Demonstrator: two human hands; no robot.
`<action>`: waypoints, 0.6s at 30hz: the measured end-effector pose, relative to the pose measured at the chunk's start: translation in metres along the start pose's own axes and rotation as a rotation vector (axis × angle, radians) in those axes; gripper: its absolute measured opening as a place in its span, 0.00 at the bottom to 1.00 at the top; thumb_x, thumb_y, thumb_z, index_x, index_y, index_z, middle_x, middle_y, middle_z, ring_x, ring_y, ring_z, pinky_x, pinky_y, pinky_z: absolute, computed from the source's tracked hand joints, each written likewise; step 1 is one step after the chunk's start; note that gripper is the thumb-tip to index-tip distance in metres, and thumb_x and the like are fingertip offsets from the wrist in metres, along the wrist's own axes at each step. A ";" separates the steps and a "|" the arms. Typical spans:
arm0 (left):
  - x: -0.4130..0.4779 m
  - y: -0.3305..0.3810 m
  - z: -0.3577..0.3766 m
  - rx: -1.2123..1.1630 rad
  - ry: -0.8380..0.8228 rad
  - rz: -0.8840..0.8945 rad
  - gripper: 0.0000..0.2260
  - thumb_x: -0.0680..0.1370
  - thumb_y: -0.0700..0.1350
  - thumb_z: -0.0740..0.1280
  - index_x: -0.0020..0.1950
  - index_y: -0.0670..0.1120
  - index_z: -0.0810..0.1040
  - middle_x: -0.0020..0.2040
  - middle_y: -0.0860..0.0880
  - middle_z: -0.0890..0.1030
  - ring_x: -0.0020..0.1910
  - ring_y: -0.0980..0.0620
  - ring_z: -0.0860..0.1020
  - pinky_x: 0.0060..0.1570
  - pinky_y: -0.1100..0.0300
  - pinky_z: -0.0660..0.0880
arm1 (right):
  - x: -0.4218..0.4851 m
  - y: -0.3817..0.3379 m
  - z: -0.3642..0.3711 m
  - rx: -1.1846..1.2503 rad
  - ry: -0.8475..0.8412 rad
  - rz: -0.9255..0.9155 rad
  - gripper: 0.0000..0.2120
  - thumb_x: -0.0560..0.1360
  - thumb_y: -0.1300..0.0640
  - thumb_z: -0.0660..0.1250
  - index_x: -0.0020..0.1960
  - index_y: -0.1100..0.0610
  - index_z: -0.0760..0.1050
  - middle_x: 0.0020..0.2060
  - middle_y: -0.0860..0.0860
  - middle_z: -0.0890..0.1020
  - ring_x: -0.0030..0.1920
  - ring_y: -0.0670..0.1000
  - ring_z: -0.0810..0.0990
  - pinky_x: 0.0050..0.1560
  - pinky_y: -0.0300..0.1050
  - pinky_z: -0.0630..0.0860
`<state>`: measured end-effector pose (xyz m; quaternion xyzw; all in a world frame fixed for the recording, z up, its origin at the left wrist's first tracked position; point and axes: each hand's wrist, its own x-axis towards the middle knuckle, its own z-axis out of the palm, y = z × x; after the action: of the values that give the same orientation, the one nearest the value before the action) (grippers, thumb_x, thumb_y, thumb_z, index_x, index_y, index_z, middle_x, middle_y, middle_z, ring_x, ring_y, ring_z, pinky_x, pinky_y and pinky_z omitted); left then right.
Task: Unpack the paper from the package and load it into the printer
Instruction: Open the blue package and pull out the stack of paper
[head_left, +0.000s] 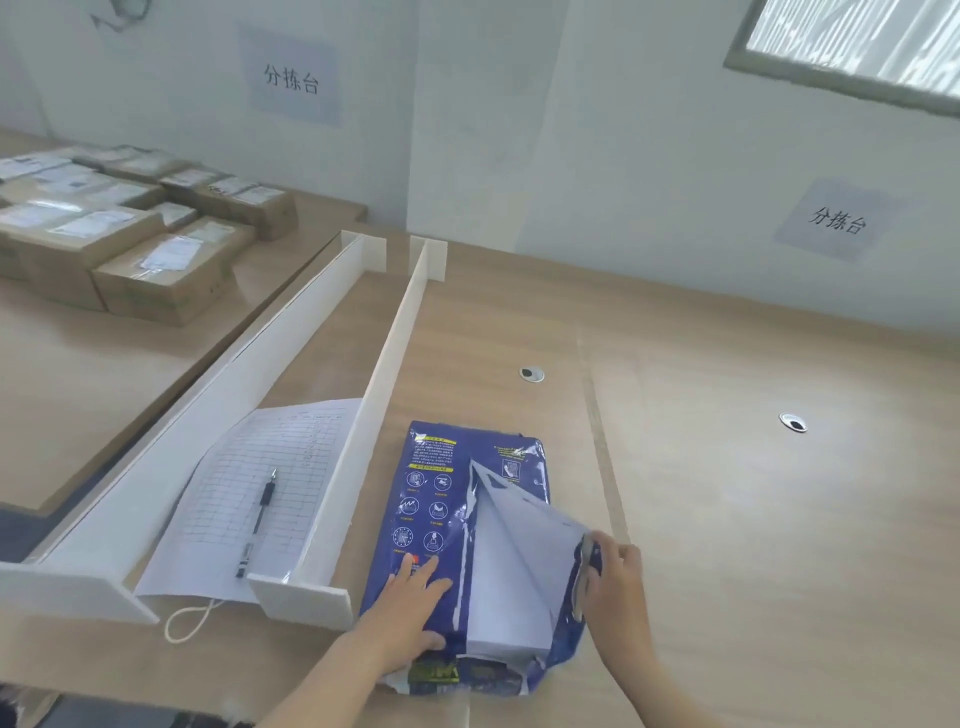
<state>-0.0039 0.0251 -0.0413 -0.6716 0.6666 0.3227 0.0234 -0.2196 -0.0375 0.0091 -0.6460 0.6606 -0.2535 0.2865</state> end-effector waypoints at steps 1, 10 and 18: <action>-0.002 -0.001 -0.004 -0.022 -0.010 0.016 0.28 0.78 0.50 0.62 0.75 0.48 0.56 0.79 0.48 0.48 0.77 0.42 0.42 0.76 0.49 0.47 | 0.001 0.003 -0.002 -0.058 -0.011 -0.011 0.10 0.76 0.69 0.57 0.52 0.57 0.73 0.43 0.51 0.68 0.47 0.59 0.76 0.42 0.42 0.67; -0.001 -0.015 -0.024 -0.018 0.345 -0.066 0.32 0.77 0.37 0.56 0.76 0.53 0.46 0.59 0.46 0.77 0.52 0.45 0.77 0.44 0.57 0.71 | 0.017 -0.010 0.039 -0.704 -0.344 -0.344 0.20 0.35 0.60 0.81 0.26 0.58 0.81 0.38 0.51 0.86 0.40 0.56 0.72 0.39 0.48 0.66; -0.002 -0.026 -0.024 0.653 0.351 0.045 0.17 0.43 0.43 0.83 0.23 0.48 0.78 0.60 0.45 0.80 0.63 0.41 0.73 0.63 0.32 0.58 | -0.009 -0.021 0.061 -0.923 -0.750 -0.684 0.22 0.75 0.65 0.60 0.67 0.69 0.61 0.70 0.63 0.61 0.68 0.63 0.63 0.66 0.58 0.66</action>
<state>0.0299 0.0185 -0.0315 -0.6591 0.7428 -0.0267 0.1146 -0.1618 -0.0267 -0.0184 -0.9183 0.3160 0.2185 0.0952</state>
